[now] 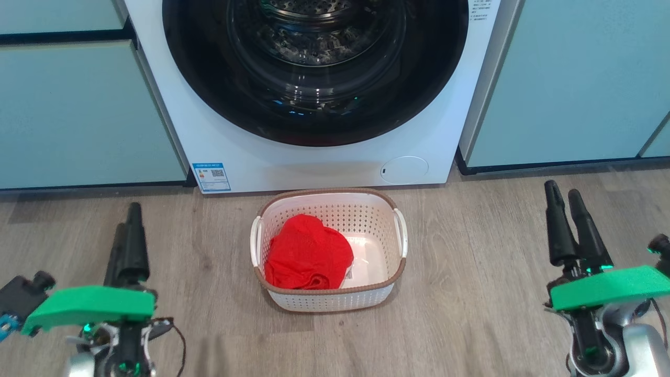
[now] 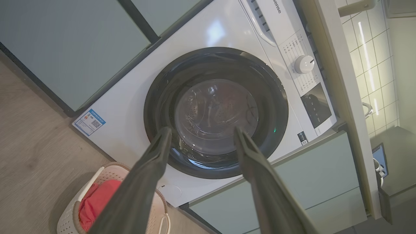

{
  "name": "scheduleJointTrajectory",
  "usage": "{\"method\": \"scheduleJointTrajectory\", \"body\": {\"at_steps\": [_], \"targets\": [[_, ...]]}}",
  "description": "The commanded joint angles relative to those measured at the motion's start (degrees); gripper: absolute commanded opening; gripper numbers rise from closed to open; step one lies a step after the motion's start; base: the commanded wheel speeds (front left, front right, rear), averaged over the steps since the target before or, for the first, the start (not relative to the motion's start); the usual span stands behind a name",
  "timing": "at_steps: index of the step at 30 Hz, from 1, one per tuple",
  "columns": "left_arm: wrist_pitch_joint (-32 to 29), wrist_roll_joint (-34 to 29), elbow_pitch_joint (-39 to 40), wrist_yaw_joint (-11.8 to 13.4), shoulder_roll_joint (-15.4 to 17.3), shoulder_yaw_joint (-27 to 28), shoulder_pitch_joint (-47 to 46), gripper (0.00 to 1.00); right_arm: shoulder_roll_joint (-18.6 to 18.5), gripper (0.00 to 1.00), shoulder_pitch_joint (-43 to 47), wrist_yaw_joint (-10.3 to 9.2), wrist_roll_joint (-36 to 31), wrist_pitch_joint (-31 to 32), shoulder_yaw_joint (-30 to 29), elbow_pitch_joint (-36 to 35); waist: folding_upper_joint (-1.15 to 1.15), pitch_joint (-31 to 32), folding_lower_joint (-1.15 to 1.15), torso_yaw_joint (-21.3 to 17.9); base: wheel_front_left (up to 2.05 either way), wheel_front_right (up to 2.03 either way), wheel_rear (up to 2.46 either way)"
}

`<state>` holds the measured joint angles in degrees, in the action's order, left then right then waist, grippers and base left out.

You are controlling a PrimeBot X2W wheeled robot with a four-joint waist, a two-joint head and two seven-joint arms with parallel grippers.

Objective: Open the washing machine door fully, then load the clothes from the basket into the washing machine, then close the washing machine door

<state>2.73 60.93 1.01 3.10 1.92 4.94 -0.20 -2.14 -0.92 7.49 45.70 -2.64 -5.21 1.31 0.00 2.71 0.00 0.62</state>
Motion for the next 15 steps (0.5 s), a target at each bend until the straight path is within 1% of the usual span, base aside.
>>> {"method": "scheduleJointTrajectory", "body": {"at_steps": [1, 6, 11, 15], "targets": [[1.0, -2.5, 3.4, 1.3, 0.6, -0.3, -3.2, 1.00, -0.6, 1.00, -3.6, 0.00, -3.8, -0.9, 1.1, -3.1, 0.00, 0.1, 0.00, 0.1, 0.00, 0.00, 0.00], [1.8, -9.7, 5.2, 2.2, 0.6, -3.7, -2.8, 1.00, -0.6, 1.00, -3.6, 0.00, -10.1, -1.7, 2.4, -3.9, 0.00, 0.3, 0.00, 0.2, 0.00, 0.00, 0.00], [2.7, -16.5, 6.8, 4.1, 0.6, -7.4, -2.7, 1.00, -0.7, 1.00, -3.3, 0.00, -15.9, -2.6, 3.7, -3.9, 0.00, 0.6, 0.00, 0.2, 0.00, 0.00, 0.00], [3.3, -21.7, 7.4, 5.7, 0.7, -10.0, -2.6, 1.00, -0.7, 1.00, -2.9, 0.00, -19.1, -3.3, 4.4, -3.5, 0.00, 0.8, 0.00, 0.1, 0.00, 0.00, 0.00]]}}
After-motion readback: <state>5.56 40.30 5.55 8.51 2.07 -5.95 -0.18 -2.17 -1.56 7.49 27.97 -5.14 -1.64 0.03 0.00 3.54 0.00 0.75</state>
